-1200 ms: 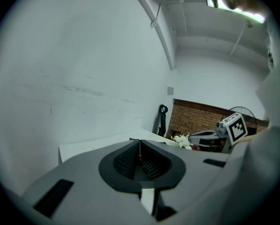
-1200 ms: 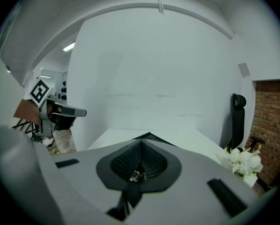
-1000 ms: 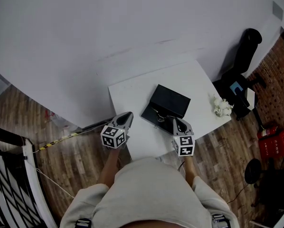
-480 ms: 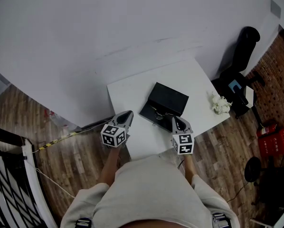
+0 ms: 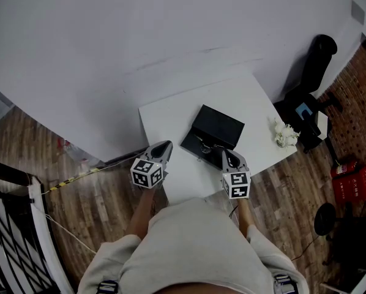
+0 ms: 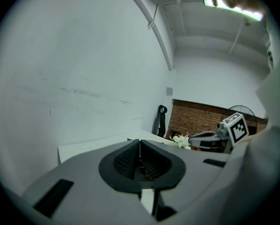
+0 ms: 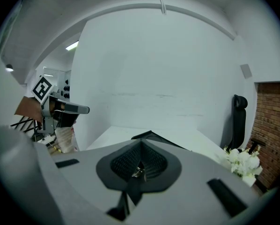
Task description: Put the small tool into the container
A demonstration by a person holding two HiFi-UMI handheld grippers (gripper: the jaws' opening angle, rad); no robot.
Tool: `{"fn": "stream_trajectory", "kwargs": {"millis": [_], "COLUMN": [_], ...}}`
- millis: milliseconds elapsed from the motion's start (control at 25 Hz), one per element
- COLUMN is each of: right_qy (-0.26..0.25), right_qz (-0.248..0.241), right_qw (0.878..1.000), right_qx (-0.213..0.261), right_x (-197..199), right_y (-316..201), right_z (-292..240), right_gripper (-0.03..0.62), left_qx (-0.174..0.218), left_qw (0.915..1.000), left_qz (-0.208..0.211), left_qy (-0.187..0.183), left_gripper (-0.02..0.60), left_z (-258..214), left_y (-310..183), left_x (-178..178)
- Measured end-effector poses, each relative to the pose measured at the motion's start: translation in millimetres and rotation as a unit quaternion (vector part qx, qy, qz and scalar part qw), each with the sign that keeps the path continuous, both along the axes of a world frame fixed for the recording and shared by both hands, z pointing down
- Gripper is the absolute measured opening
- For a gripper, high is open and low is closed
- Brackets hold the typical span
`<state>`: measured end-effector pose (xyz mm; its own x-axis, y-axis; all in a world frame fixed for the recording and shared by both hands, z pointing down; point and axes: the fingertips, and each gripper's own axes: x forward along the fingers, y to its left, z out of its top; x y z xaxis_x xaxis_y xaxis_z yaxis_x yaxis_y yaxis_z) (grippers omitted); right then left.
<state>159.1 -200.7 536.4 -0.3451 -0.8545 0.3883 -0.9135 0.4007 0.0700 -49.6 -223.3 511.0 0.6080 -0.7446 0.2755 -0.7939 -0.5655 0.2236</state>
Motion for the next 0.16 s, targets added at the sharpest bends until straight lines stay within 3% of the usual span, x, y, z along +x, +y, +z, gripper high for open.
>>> {"fn": "stream_trajectory", "kwargs": {"millis": [160], "right_qy": [0.0], "right_qz": [0.002], "right_qw": [1.0], "right_qx": [0.0], "right_x": [2.1], "right_y": [-1.3], "right_z": [2.2], "right_gripper": [-0.002], "left_qx": [0.0], "left_qw": [1.0], "left_qz": [0.002], "left_qy": [-0.002], "left_gripper": [0.015], "left_z": [2.3], "left_y": [-2.1], "left_x": [1.9]}}
